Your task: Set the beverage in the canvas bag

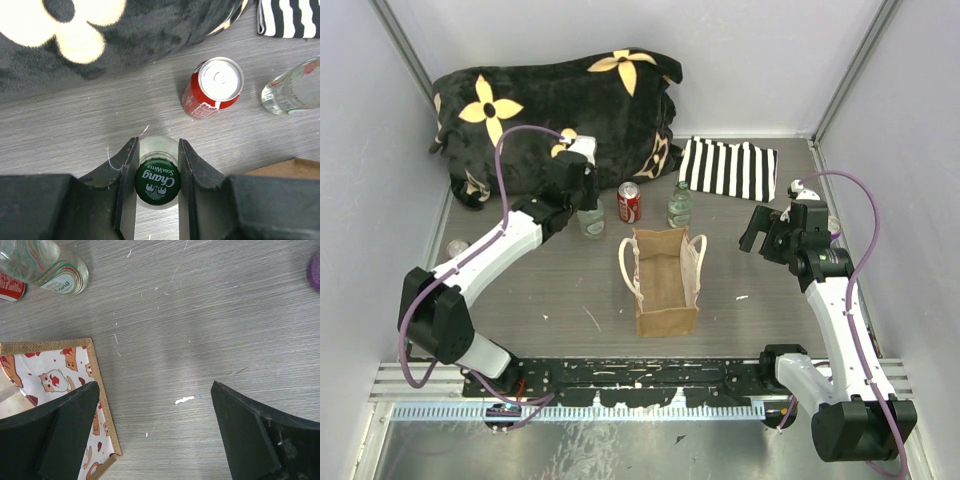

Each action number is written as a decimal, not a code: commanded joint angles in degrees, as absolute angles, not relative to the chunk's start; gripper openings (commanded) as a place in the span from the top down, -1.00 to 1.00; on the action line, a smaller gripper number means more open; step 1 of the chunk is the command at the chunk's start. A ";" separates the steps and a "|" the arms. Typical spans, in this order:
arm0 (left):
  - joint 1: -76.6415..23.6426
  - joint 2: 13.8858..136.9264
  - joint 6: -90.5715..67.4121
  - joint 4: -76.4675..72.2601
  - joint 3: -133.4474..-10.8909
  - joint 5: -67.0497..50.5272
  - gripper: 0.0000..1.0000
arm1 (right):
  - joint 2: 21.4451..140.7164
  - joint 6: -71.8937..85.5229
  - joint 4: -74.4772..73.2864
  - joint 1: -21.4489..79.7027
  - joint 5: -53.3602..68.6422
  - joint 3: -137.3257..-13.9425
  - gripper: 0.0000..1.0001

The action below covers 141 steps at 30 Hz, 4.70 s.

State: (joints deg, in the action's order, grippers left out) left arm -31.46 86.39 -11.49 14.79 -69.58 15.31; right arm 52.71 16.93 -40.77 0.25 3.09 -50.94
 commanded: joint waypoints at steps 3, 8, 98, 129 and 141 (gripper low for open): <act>-32.30 82.27 -12.07 12.41 -79.17 11.10 1.00 | 51.40 17.83 -38.07 0.26 3.77 -51.29 -1.00; -33.01 82.71 -12.83 13.55 -84.95 5.70 1.00 | 51.42 18.02 -37.80 0.23 3.95 -51.15 -1.00; -55.90 97.87 -15.53 -1.84 -73.66 12.45 1.00 | 48.92 17.29 -39.30 0.26 1.95 -48.73 -1.00; -57.52 94.28 -10.14 -0.49 -73.19 14.94 -0.88 | 52.24 17.24 -36.94 0.24 3.38 -51.63 -1.00; -56.03 91.23 -8.35 0.44 -73.38 16.42 -0.96 | 57.13 16.60 -34.14 0.26 4.75 -55.62 -1.00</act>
